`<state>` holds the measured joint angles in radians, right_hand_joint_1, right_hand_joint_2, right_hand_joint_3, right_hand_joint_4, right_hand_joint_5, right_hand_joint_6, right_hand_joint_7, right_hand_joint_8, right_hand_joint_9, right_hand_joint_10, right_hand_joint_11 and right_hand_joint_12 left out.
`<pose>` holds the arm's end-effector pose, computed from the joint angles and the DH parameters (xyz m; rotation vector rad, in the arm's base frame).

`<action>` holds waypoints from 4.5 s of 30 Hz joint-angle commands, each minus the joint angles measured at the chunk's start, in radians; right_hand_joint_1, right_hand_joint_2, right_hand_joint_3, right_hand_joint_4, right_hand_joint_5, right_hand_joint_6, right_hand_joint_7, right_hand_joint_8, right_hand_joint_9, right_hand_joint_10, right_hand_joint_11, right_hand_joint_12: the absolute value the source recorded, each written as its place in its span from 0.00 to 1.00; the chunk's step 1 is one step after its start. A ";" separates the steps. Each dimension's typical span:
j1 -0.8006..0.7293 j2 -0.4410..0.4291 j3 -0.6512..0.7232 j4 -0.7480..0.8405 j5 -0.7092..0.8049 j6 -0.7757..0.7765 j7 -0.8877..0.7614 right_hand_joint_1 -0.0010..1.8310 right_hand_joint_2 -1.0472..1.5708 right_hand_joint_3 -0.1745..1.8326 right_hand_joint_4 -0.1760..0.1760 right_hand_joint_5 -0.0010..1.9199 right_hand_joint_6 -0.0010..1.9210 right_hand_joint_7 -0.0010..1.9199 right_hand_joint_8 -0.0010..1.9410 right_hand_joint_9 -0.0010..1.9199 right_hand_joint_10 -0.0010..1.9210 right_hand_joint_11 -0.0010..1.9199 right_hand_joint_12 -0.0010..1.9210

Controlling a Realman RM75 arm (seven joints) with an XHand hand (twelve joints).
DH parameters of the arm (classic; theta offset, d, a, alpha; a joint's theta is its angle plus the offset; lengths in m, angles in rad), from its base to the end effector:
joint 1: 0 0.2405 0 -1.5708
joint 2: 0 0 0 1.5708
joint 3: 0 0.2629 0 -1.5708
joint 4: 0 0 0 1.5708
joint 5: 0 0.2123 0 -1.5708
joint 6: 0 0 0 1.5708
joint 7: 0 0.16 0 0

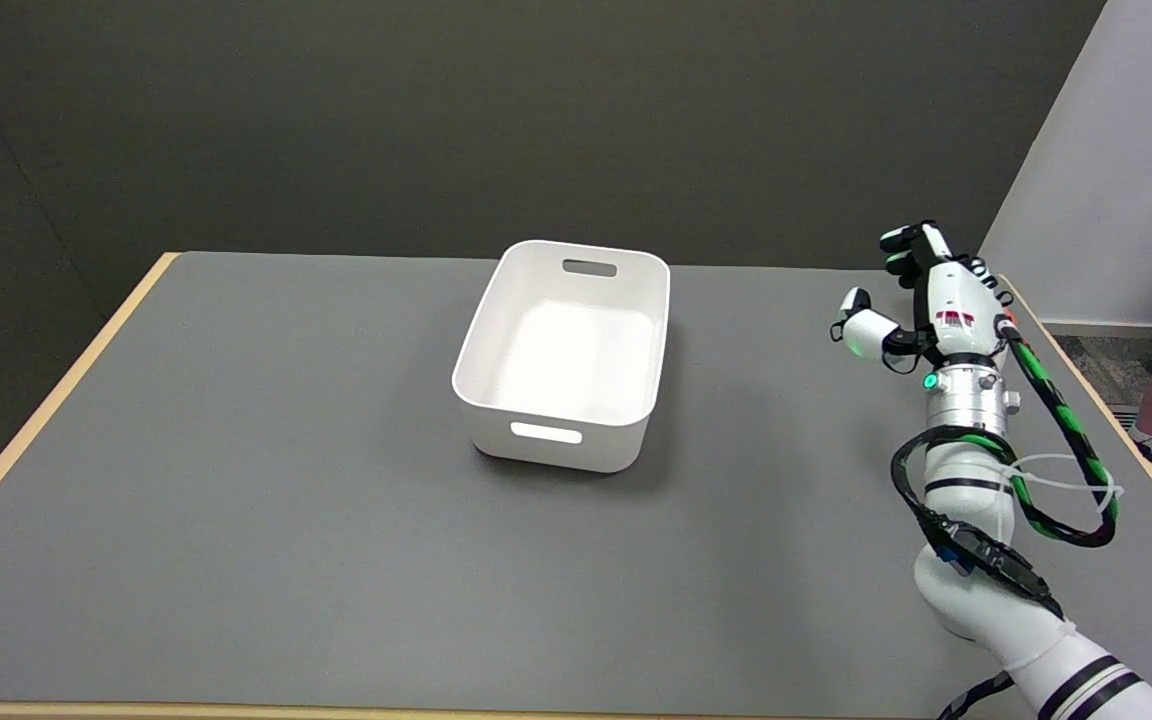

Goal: Pick up mango.

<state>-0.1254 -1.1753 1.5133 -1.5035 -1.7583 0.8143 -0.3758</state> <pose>-0.2453 -0.3006 0.4300 0.9624 -0.0640 0.6957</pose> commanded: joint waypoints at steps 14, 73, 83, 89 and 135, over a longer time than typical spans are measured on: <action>0.099 0.049 0.157 0.166 0.066 -0.160 0.000 0.39 0.66 0.56 0.52 0.05 0.17 0.08 0.14 0.05 0.31 0.00 0.60; 0.483 0.276 0.075 0.666 0.062 -0.528 -0.116 0.30 0.63 0.57 0.43 0.04 0.10 0.05 0.12 0.03 0.32 0.02 0.58; 0.508 0.374 0.044 0.718 0.045 -0.611 -0.208 0.28 0.63 0.57 0.43 0.03 0.09 0.04 0.11 0.02 0.32 0.01 0.57; 0.518 0.426 0.065 0.766 -0.020 -0.644 -0.222 0.27 0.63 0.56 0.42 0.03 0.09 0.04 0.11 0.02 0.32 0.02 0.57; 0.776 0.471 -0.482 1.028 0.201 -0.711 -0.215 0.27 0.63 0.56 0.44 0.03 0.10 0.04 0.10 0.02 0.31 0.01 0.55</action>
<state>0.4635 -0.6862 1.2635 -0.6367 -1.5935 0.0852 -0.5945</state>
